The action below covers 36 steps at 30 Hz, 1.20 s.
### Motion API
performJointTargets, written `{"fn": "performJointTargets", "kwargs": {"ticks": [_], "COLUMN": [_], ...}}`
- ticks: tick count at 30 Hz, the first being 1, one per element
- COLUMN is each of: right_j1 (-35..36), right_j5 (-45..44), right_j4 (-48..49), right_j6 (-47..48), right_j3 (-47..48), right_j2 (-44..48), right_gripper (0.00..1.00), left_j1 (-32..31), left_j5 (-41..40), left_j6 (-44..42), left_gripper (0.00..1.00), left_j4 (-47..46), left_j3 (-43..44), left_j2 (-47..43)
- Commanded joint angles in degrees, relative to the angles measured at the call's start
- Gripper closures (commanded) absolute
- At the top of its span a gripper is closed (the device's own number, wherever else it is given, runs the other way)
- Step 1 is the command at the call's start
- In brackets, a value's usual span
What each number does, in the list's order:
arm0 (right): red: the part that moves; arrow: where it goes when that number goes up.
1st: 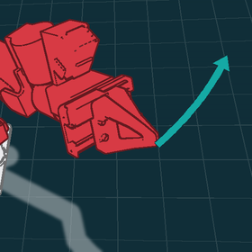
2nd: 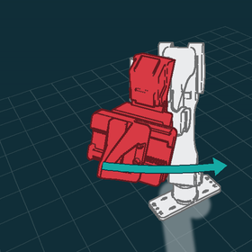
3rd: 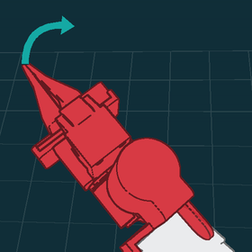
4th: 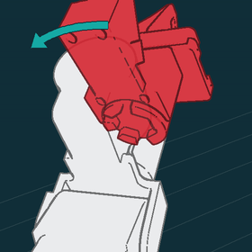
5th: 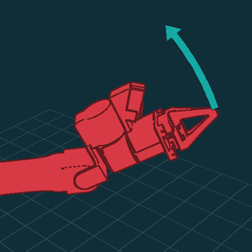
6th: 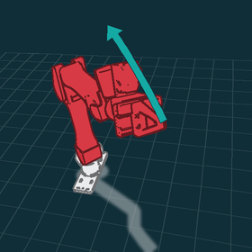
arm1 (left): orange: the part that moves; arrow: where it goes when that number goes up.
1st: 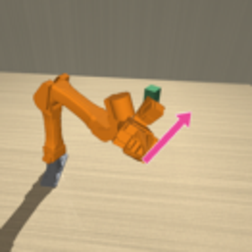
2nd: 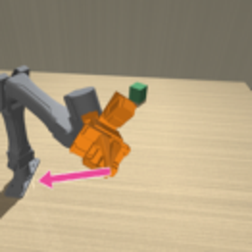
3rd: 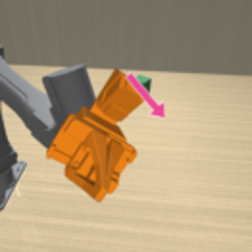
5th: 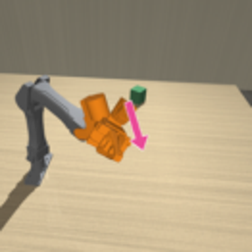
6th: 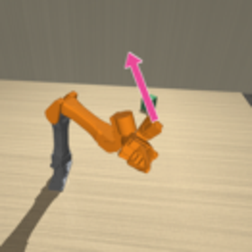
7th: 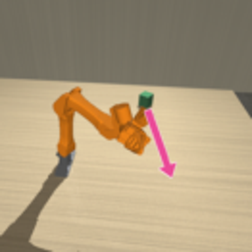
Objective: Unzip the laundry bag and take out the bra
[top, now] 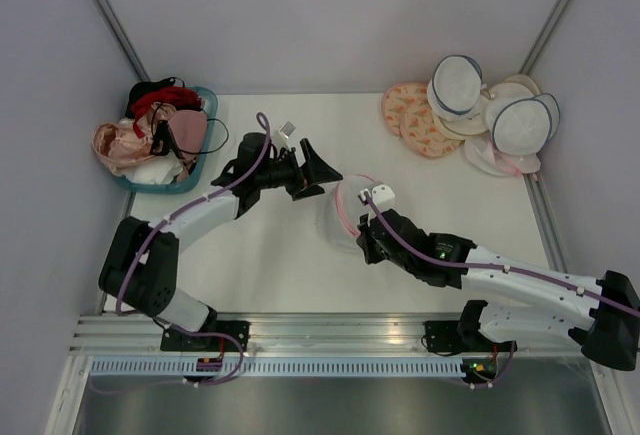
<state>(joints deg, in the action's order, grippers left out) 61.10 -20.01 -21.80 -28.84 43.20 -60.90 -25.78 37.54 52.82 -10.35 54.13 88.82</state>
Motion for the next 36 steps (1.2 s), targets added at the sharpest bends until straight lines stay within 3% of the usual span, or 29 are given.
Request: {"fn": "performJointTargets", "kwargs": {"ticks": [1,6,14,17,18,20,21,23,29,36], "right_j1": [-0.1,-0.1,-0.1,-0.1,-0.1,0.0,-0.1,-0.1,-0.1,-0.1], "right_j5": [3.6,10.0,15.4,16.8,17.1,17.6,17.5,17.5,14.1,-2.5], "right_j4": [4.1,8.4,15.2,16.9,17.1,17.6,17.1,16.2,7.9,-5.9], "right_j6": [1.5,3.3,2.8,1.6,1.5,1.2,1.5,1.5,1.6,-2.0], "right_j3": [0.2,-0.2,0.5,0.4,0.2,0.0,0.0,0.2,1.1,-0.2], "right_j2": [0.9,-0.4,-4.3,-5.0,-4.9,-4.8,-4.5,-4.2,-4.0,-4.0], "right_gripper": [1.0,1.0,1.0,0.99,1.0,1.0,0.99,0.99,1.0,1.0], "left_j1": [-0.4,-3.3,-12.0,-12.8,-12.8,-12.8,-12.8,-12.8,-11.3,-7.0], "left_j5": [-5.3,-9.8,-12.4,-11.1,-10.9,-11.3,-11.8,-13.2,-15.3,-12.8], "left_j6": [-1.2,2.9,6.5,7.6,7.8,7.7,7.7,6.7,3.1,0.5], "left_gripper": [0.01,0.0,0.01,0.16,0.34,0.58,0.81,0.96,0.98,0.98], "left_j4": [5.4,5.8,3.5,-0.7,-1.5,-2.1,-1.5,-0.1,5.5,8.0], "left_j3": [-4.6,-15.7,-18.2,-19.4,-19.8,-20.6,-20.6,-20.1,-16.5,-14.4], "left_j2": [-9.5,-22.9,-23.2,-20.7,-20.2,-20.1,-20.3,-20.6,-21.4,-21.7]}}
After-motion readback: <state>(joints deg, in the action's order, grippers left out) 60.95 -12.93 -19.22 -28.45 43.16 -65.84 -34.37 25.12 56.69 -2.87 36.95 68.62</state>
